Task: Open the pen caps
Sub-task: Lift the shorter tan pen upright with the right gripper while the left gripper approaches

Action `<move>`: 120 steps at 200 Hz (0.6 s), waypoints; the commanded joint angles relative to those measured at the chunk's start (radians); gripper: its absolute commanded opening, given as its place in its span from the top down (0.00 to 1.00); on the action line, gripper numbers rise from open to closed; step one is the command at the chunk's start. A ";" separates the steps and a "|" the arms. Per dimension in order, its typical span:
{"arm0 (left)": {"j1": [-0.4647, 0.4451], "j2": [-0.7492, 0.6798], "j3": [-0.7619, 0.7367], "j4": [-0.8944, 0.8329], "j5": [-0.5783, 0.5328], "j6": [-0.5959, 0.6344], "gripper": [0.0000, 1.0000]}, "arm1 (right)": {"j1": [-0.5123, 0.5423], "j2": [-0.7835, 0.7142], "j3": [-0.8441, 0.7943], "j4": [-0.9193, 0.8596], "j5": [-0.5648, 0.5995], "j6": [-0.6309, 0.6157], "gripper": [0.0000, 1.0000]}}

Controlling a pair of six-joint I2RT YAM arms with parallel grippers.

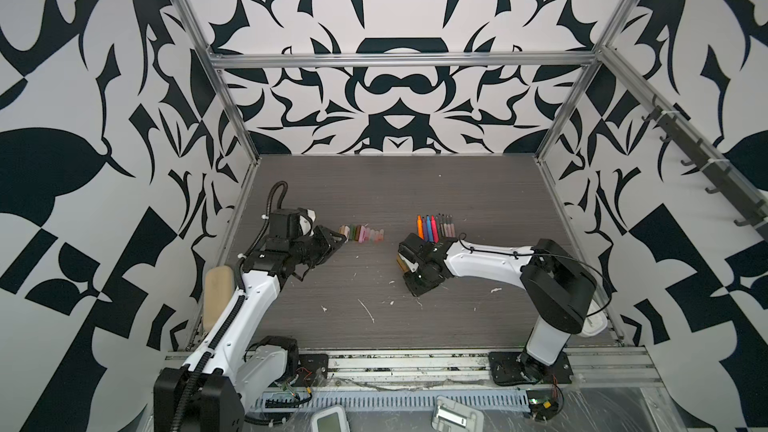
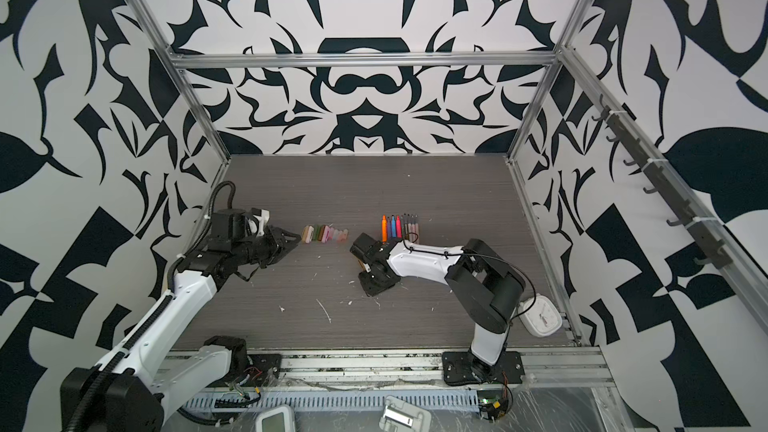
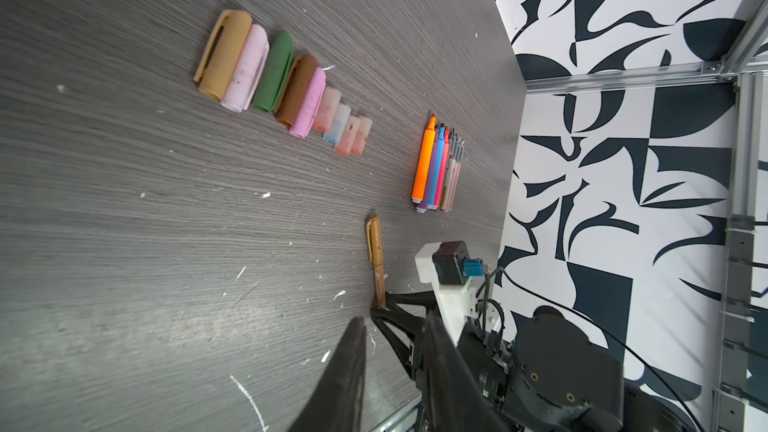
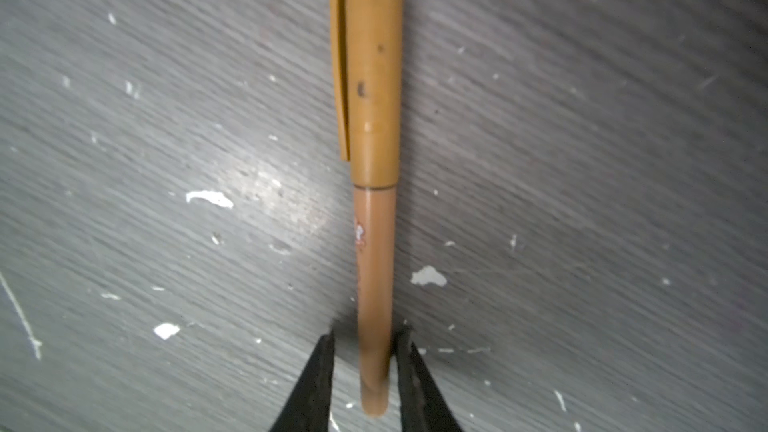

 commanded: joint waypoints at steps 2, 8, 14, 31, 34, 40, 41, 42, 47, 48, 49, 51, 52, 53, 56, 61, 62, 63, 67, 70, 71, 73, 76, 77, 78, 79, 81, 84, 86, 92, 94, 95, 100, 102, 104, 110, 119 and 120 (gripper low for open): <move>-0.003 -0.024 -0.025 0.016 0.008 -0.014 0.72 | -0.001 0.034 0.020 -0.011 0.022 0.018 0.68; -0.003 -0.025 -0.027 0.017 0.010 -0.016 0.72 | -0.002 0.038 0.022 -0.011 0.014 0.020 0.69; -0.003 -0.026 -0.030 0.016 0.012 -0.019 0.72 | -0.001 0.041 0.022 -0.010 0.008 0.023 0.69; -0.008 -0.032 -0.036 0.017 0.010 -0.028 0.72 | -0.001 0.048 0.020 -0.012 -0.004 0.031 0.75; -0.009 -0.034 -0.038 0.018 0.007 -0.030 0.72 | -0.002 0.048 0.019 -0.012 -0.005 0.032 0.77; -0.013 -0.038 -0.041 0.019 0.002 -0.035 0.72 | -0.002 0.047 0.018 -0.012 -0.007 0.035 0.80; -0.014 -0.038 -0.041 0.021 0.001 -0.035 0.72 | -0.001 0.047 0.017 -0.012 -0.008 0.035 0.80; -0.015 -0.039 -0.041 0.022 0.000 -0.037 0.72 | -0.001 0.047 0.017 -0.011 -0.008 0.036 0.81; -0.021 -0.042 -0.046 0.025 -0.003 -0.043 0.72 | -0.001 0.045 0.017 -0.011 -0.012 0.037 0.82; -0.021 -0.042 -0.046 0.025 -0.004 -0.043 0.72 | -0.001 0.044 0.016 -0.010 -0.011 0.037 0.83; -0.022 -0.044 -0.047 0.026 -0.006 -0.045 0.72 | -0.001 0.044 0.016 -0.010 -0.012 0.037 0.83; -0.025 -0.044 -0.048 0.028 -0.006 -0.048 0.72 | -0.001 0.042 0.016 -0.009 -0.013 0.038 0.83; -0.026 -0.045 -0.049 0.030 -0.007 -0.050 0.72 | -0.001 0.041 0.015 -0.010 -0.014 0.038 0.84; -0.027 -0.045 -0.050 0.031 -0.007 -0.052 0.72 | -0.002 0.041 0.015 -0.010 -0.013 0.038 0.84; -0.032 -0.046 -0.052 0.034 -0.011 -0.055 0.72 | -0.001 0.039 0.016 -0.010 -0.014 0.038 0.84; -0.041 -0.048 -0.056 0.039 -0.015 -0.062 0.72 | -0.001 0.033 0.019 -0.012 -0.015 0.037 0.85; -0.043 -0.048 -0.055 0.041 -0.016 -0.064 0.72 | -0.001 0.031 0.019 -0.012 -0.015 0.036 0.85; -0.045 -0.048 -0.056 0.041 -0.018 -0.065 0.72 | -0.001 0.030 0.019 -0.012 -0.015 0.035 0.86; -0.052 -0.049 -0.057 0.045 -0.025 -0.072 0.72 | -0.001 0.025 0.021 -0.014 -0.017 0.031 0.86; -0.057 -0.049 -0.059 0.048 -0.028 -0.077 0.72 | -0.002 0.019 0.023 -0.014 -0.020 0.027 0.87; -0.060 -0.049 -0.058 0.049 -0.031 -0.078 0.72 | -0.002 0.018 0.024 -0.015 -0.021 0.026 0.87; -0.065 -0.049 -0.060 0.051 -0.032 -0.081 0.72 | -0.002 0.015 0.025 -0.015 -0.022 0.022 0.87; -0.072 -0.047 -0.060 0.054 -0.037 -0.085 0.72 | -0.002 0.012 0.027 -0.016 -0.024 0.019 0.87; -0.074 -0.047 -0.061 0.056 -0.039 -0.086 0.72 | -0.001 0.009 0.028 -0.016 -0.023 0.017 0.87; -0.075 -0.046 -0.061 0.056 -0.041 -0.088 0.72 | -0.002 0.008 0.029 -0.017 -0.024 0.016 0.88; -0.077 -0.047 -0.061 0.057 -0.043 -0.090 0.72 | -0.001 0.007 0.029 -0.017 -0.024 0.014 0.88; -0.083 -0.045 -0.062 0.060 -0.046 -0.093 0.72 | -0.002 0.000 0.032 -0.018 -0.025 0.011 0.88; -0.092 -0.043 -0.062 0.065 -0.050 -0.099 0.71 | -0.002 -0.003 0.034 -0.018 -0.025 0.008 0.89; -0.096 -0.042 -0.062 0.070 -0.054 -0.103 0.71 | -0.002 -0.008 0.036 -0.020 -0.025 0.007 0.89; -0.115 -0.036 -0.065 0.081 -0.063 -0.116 0.71 | -0.002 -0.021 0.041 -0.020 -0.026 0.002 0.89; -0.120 -0.035 -0.066 0.086 -0.066 -0.122 0.71 | -0.002 -0.025 0.044 -0.020 -0.028 -0.001 0.90; -0.122 -0.033 -0.066 0.089 -0.068 -0.123 0.71 | -0.002 -0.027 0.044 -0.020 -0.029 -0.002 0.90; -0.137 -0.027 -0.068 0.102 -0.075 -0.136 0.71 | -0.002 -0.038 0.048 -0.022 -0.031 -0.007 0.90; -0.143 -0.024 -0.069 0.109 -0.078 -0.142 0.71 | -0.003 -0.043 0.049 -0.022 -0.032 -0.008 0.90; -0.150 -0.020 -0.070 0.115 -0.079 -0.148 0.71 | -0.003 -0.048 0.052 -0.023 -0.033 -0.010 0.91; -0.165 -0.009 -0.075 0.136 -0.088 -0.165 0.71 | -0.003 -0.058 0.057 -0.024 -0.037 -0.012 0.91; -0.185 0.008 -0.082 0.173 -0.092 -0.193 0.70 | -0.002 -0.079 0.064 -0.025 -0.045 -0.015 0.91; -0.188 0.010 -0.082 0.179 -0.092 -0.197 0.70 | -0.002 -0.081 0.064 -0.025 -0.046 -0.015 0.91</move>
